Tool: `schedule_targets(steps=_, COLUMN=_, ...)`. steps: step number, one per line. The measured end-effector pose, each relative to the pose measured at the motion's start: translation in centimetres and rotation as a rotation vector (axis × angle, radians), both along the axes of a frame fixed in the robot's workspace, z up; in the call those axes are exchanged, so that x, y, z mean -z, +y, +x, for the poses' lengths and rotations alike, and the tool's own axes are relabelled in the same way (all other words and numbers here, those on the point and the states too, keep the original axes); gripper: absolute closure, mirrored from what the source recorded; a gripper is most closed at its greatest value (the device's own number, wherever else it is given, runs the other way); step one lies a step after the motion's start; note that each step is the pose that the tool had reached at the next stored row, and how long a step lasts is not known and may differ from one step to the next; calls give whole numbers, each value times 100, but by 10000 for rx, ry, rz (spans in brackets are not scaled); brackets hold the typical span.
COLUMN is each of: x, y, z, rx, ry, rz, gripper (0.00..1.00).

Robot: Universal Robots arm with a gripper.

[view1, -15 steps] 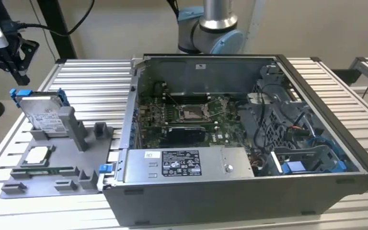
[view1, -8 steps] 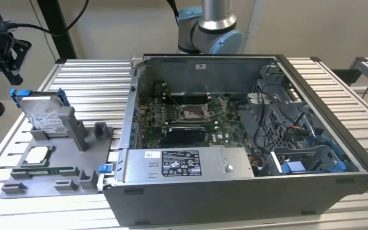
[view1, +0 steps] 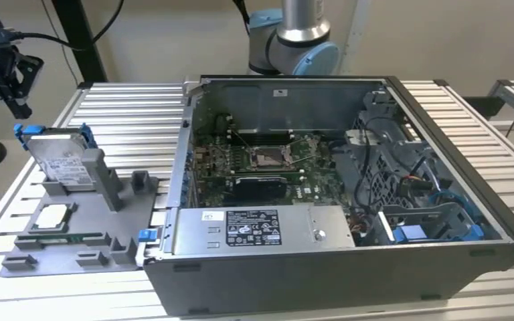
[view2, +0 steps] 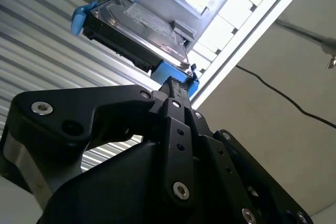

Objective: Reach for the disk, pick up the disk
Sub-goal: 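Pick up the disk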

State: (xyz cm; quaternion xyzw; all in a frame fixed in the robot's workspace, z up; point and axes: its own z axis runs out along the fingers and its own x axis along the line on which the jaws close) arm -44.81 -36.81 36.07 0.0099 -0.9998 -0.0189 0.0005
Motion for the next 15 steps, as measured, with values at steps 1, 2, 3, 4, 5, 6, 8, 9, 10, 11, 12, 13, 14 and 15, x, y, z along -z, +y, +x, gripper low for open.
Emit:
schedule_targets(steps=1, x=0, y=0, z=0, rx=-1, ry=-1, rz=0, gripper=100)
schedule_targets(steps=2, x=0, y=0, z=0, rx=-8, ry=0, rz=0, gripper=100)
schedule_targets(steps=3, x=0, y=0, z=0, rx=-29, ry=-1, rz=0, gripper=100)
schedule_targets(steps=4, x=0, y=0, z=-1, rx=-70, ry=0, rz=0, gripper=100)
schedule_targets(steps=5, x=0, y=0, z=-1, rx=-124, ry=0, rz=0, gripper=100)
schedule_targets(steps=6, x=0, y=0, z=-1, rx=-183, ry=0, rz=0, gripper=100)
schedule_targets(steps=8, x=0, y=0, z=-1, rx=-314, ry=-2, rz=1, gripper=100)
schedule_targets(steps=9, x=0, y=0, z=-1, rx=-384, ry=-2, rz=1, gripper=100)
schedule_targets(steps=10, x=-1, y=0, z=-1, rx=-459, ry=-1, rz=1, gripper=100)
schedule_targets(steps=11, x=-2, y=0, z=-1, rx=-539, ry=-1, rz=0, gripper=100)
schedule_targets(steps=12, x=-3, y=0, z=0, rx=-616, ry=-1, rz=0, gripper=100)
schedule_targets(steps=13, x=-3, y=0, z=-1, rx=-689, ry=-1, rz=-1, gripper=100)
schedule_targets(steps=14, x=-4, y=0, z=0, rx=-766, ry=0, rz=-2, gripper=100)
schedule_targets(steps=15, x=-5, y=0, z=0, rx=-834, ry=0, rz=-4, gripper=100)
